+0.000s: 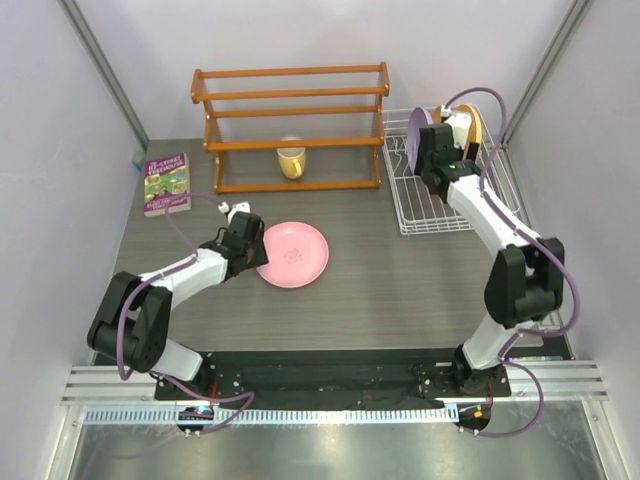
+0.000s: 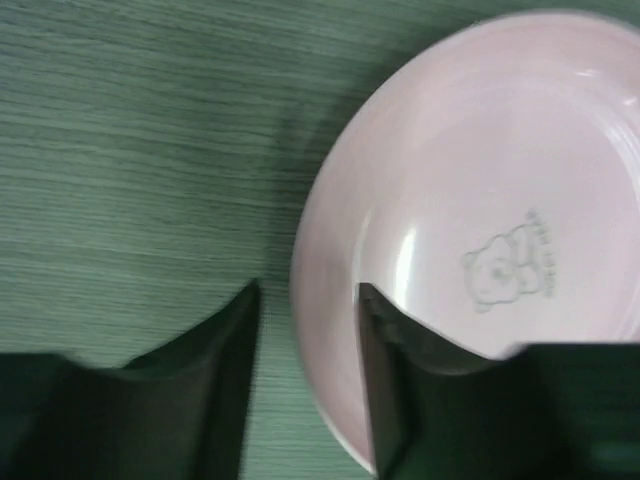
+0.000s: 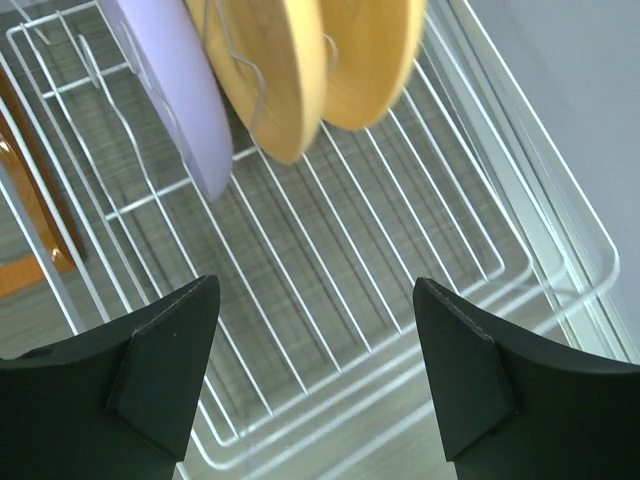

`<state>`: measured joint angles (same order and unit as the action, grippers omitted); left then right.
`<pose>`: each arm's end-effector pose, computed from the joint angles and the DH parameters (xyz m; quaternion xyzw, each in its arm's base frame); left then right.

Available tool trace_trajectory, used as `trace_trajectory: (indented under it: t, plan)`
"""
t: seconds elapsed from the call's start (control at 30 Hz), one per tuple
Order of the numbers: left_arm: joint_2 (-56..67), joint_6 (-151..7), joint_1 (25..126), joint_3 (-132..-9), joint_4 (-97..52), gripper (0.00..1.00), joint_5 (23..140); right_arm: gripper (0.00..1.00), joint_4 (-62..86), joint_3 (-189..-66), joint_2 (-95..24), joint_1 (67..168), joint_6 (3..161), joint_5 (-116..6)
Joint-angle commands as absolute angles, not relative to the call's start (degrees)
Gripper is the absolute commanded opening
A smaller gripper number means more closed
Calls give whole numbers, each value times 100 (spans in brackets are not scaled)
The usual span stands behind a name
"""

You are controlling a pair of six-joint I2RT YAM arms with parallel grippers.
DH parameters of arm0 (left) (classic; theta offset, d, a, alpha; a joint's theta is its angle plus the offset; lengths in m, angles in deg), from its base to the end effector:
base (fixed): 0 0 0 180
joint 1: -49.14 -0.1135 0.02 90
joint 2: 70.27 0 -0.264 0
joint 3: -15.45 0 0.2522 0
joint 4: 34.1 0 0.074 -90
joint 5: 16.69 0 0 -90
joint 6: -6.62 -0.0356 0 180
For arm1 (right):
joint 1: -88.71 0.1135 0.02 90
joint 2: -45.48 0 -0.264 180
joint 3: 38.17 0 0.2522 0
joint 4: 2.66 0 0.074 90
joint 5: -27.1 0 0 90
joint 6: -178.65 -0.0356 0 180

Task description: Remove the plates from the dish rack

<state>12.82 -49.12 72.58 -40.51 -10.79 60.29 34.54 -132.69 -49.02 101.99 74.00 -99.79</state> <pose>0.2618 -0.1048 0.1768 -0.1263 0.9271 -0.0688 0.3460 0.3695 0.0652 0.3148 0.1509 0.8479 -0.1732 0.4779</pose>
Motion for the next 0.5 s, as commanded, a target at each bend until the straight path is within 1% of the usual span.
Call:
trace_trajectory:
  t: [0.0,0.1,0.17,0.27,0.4,0.43,0.47]
  plan:
    - [1446,-5016,7234,-4138,-1049,53,5678,83,2876,-14280,-5600,10189,7880,-9850]
    - [1420,-5060,7234,-4199,-979,72,5547,83,2876,-14746,-6093,10181,7995,-9902]
    - [1384,-5069,7234,-4243,-961,80,5485,82,2876,-14966,-6323,10181,8013,-9885]
    - [1341,-5113,7243,-4305,-926,83,5450,81,2885,-15370,-6727,10189,8126,-10052]
    - [1261,-5148,7243,-4375,-882,84,5432,71,2894,-15959,-7184,10207,8416,-10350]
    - [1253,-5165,7243,-4384,-891,85,5406,60,2894,-16065,-7263,10216,8574,-10447]
    - [1226,-5174,7234,-4402,-882,85,5388,55,2937,-16179,-7430,10242,8636,-10526]
